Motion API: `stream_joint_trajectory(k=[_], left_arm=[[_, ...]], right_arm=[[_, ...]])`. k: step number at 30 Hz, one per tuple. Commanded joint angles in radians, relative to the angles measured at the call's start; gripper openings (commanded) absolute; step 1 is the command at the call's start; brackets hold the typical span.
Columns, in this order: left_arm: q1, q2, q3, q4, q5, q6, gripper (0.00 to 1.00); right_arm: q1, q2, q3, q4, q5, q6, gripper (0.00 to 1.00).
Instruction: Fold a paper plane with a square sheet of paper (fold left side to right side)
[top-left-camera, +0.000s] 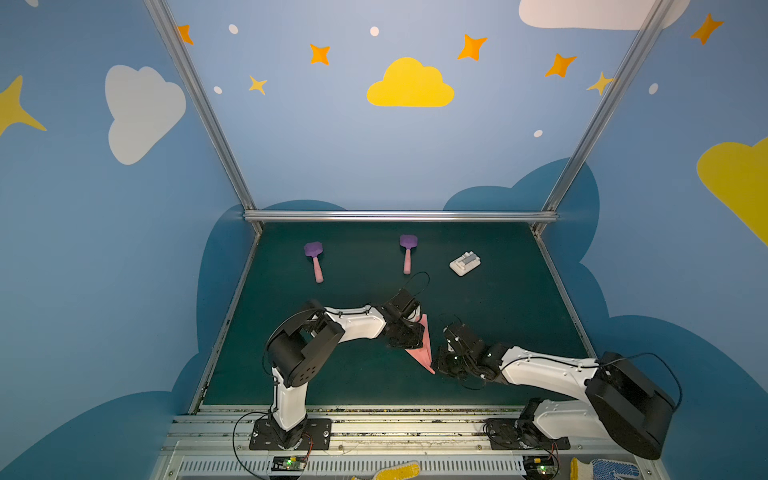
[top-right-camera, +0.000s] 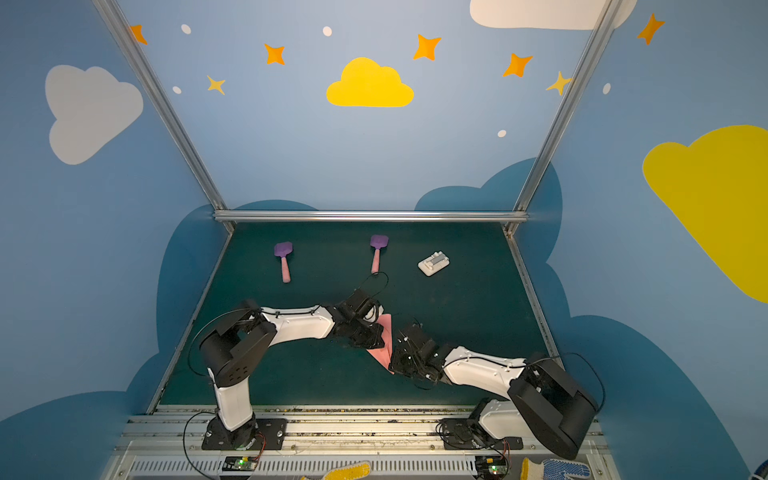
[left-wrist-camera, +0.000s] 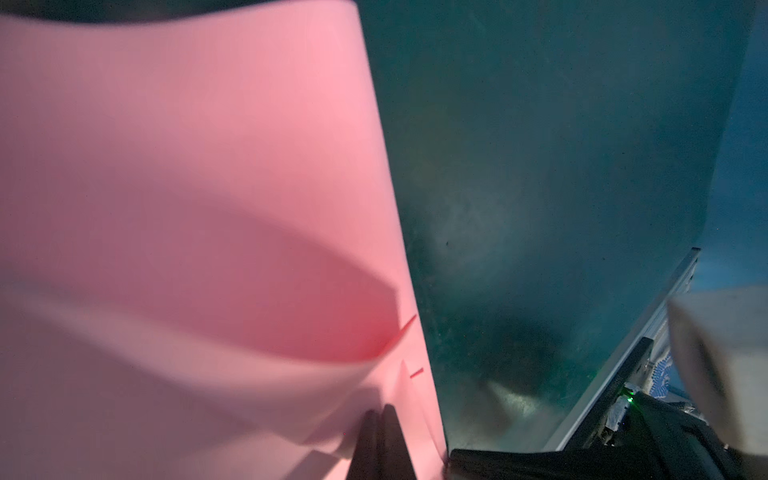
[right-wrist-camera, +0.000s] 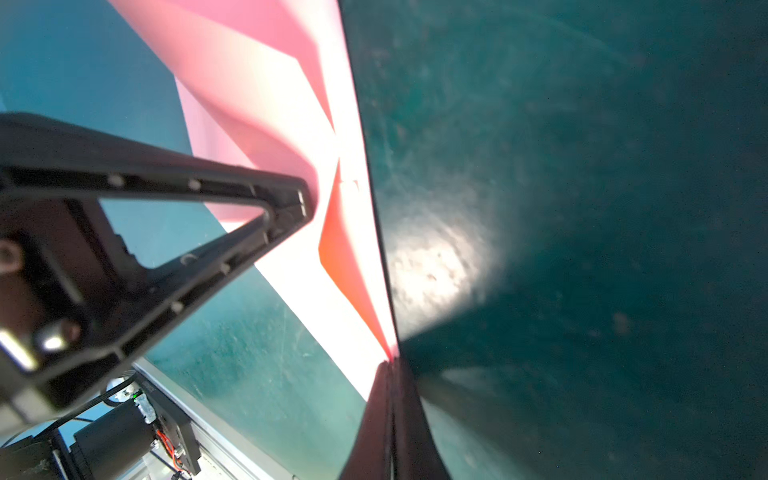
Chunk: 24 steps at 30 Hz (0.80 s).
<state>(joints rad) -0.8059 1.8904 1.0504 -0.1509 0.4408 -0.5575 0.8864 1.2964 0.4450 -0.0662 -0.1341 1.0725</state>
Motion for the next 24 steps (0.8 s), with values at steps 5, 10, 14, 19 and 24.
stream_joint_trajectory(k=[5, 10, 14, 19, 24], left_arm=[[-0.001, 0.03, -0.024, -0.015, -0.035, 0.011, 0.04], [-0.001, 0.03, -0.025, -0.013, -0.034, 0.009, 0.04], [-0.001, 0.028, -0.024, -0.013, -0.034, 0.009, 0.04], [-0.001, 0.027, -0.026, -0.015, -0.034, 0.01, 0.04], [0.0, 0.029, -0.027, -0.014, -0.033, 0.008, 0.04]], right_arm=[[0.058, -0.016, -0.065, -0.036, 0.036, 0.061, 0.0], [0.117, -0.035, -0.106, -0.035, 0.062, 0.105, 0.0], [0.163, -0.066, -0.14, -0.064, 0.09, 0.137, 0.0], [0.185, -0.139, -0.164, -0.117, 0.098, 0.149, 0.0], [0.172, -0.267, -0.111, -0.219, 0.153, 0.13, 0.0]])
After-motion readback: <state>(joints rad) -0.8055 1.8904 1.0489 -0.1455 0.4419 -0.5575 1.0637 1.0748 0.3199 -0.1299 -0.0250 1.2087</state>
